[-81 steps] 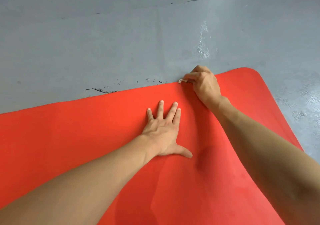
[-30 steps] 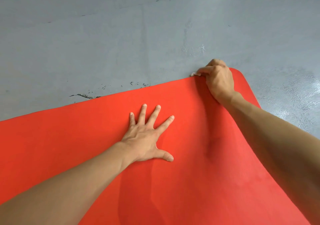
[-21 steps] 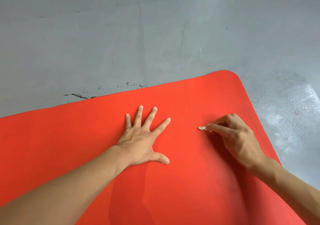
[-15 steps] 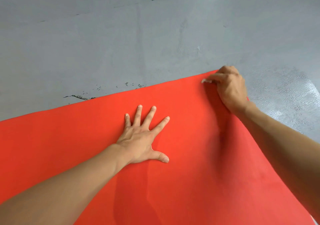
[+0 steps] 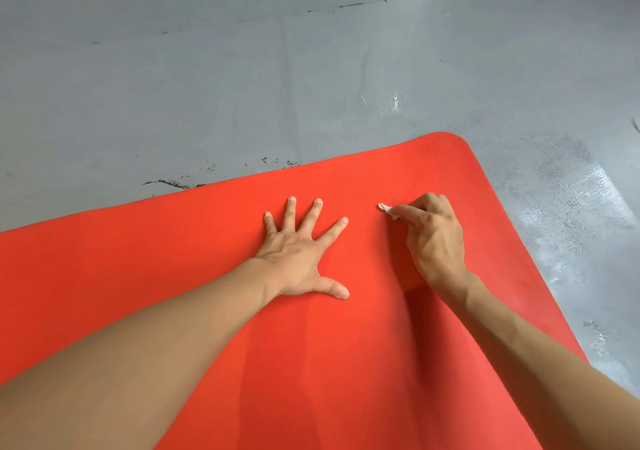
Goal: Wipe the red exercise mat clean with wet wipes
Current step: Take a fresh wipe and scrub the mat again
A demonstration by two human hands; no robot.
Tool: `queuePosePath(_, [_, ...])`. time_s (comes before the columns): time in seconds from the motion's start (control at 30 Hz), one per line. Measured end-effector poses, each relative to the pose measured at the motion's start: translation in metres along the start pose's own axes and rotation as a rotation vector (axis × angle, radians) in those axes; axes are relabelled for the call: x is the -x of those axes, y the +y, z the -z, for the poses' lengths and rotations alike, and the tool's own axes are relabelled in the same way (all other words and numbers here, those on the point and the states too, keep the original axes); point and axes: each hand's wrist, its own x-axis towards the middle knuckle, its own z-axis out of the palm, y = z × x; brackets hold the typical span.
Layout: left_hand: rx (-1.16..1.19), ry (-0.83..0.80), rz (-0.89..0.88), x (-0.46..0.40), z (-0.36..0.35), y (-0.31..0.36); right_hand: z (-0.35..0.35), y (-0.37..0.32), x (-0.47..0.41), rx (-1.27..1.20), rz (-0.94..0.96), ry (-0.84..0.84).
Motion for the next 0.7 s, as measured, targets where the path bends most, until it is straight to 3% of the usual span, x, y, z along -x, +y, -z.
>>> queuePosePath(0.33, [0.078,0.118,-0.075,0.028,-0.007,-0.021,0.006,-0.077,0.084,-0.040,0.045,-0.134])
queuePosePath(0.7, [0.037,0.256,0.112,0.123,-0.100,-0.069,0.013,-0.124,0.185,-0.063,0.376,-0.309])
